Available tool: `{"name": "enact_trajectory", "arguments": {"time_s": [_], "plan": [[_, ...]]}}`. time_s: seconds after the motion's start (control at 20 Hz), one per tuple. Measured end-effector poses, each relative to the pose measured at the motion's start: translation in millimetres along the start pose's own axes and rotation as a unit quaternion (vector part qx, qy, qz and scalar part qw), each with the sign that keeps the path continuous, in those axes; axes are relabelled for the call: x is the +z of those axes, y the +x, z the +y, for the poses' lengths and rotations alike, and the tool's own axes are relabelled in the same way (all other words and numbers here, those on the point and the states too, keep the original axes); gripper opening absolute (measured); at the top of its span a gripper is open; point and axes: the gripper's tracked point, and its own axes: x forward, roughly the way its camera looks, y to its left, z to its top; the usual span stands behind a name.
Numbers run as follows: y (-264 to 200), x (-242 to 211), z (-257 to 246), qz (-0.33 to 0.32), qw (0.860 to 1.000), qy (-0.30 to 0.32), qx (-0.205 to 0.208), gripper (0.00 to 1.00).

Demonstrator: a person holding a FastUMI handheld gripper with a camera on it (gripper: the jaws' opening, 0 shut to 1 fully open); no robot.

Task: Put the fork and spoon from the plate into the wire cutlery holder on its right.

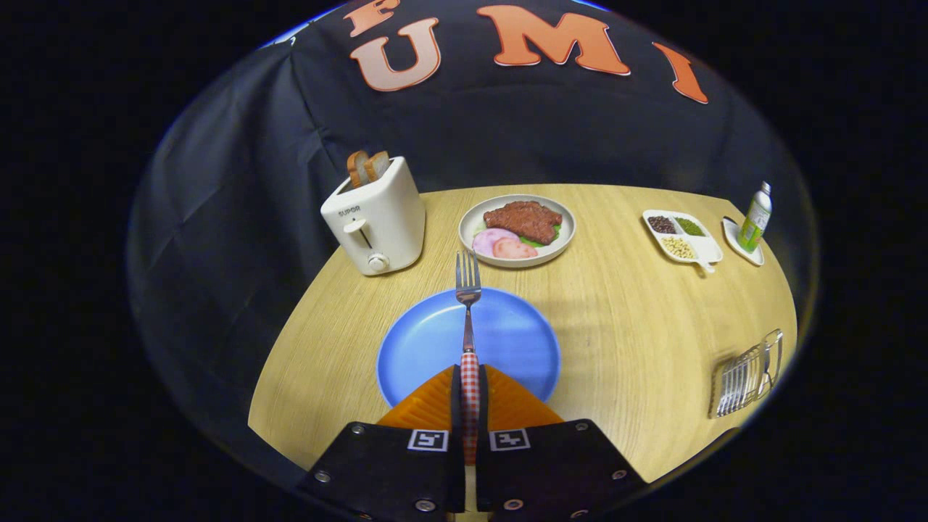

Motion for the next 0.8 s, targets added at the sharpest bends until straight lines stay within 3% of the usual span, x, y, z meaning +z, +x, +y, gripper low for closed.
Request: {"name": "enact_trajectory", "arguments": {"time_s": [0.45, 0.8], "plan": [[-72.9, 29.3, -82.5, -0.037, 0.998, 0.022, -0.050, 0.06], [-128.0, 17.3, -162.6, -0.023, 0.994, 0.037, -0.105, 0.06]]}}
